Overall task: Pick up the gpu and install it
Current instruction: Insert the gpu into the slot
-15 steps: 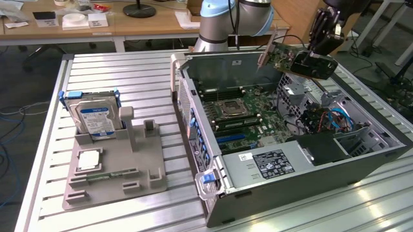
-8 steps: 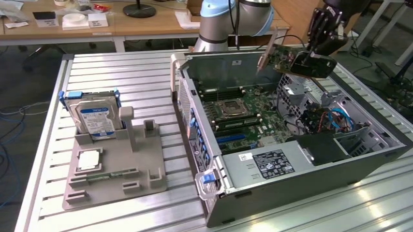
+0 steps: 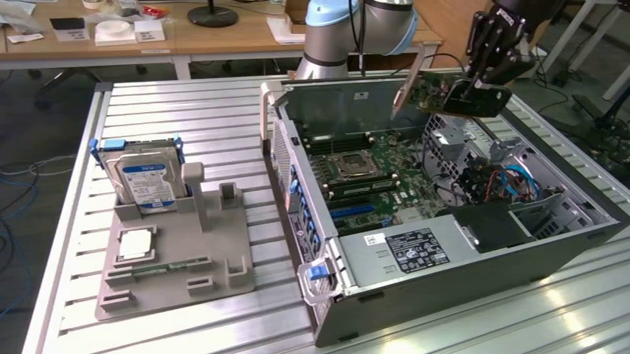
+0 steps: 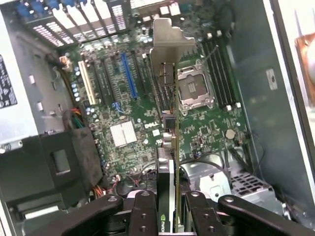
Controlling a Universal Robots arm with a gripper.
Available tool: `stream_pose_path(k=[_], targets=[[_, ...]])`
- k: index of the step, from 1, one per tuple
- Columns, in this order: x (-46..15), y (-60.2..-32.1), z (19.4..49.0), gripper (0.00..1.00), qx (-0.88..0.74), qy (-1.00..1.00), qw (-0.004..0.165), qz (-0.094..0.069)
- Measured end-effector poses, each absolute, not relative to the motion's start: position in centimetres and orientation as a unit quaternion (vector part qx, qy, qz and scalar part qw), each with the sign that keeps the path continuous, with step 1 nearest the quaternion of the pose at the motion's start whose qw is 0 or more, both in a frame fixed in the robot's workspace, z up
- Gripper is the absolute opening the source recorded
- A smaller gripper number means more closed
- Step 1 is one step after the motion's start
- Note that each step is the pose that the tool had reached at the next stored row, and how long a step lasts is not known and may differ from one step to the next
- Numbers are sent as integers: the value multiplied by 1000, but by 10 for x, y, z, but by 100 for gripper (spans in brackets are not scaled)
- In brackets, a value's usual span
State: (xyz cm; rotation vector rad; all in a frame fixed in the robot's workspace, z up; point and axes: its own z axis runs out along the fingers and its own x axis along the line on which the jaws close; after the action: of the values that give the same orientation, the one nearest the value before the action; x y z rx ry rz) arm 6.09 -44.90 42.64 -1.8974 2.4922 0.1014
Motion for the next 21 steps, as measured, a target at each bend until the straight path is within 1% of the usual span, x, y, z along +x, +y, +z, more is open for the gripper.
stream_pose_path(k=[21], targets=[[61,-449,426,27,-714,700,-1,33]])
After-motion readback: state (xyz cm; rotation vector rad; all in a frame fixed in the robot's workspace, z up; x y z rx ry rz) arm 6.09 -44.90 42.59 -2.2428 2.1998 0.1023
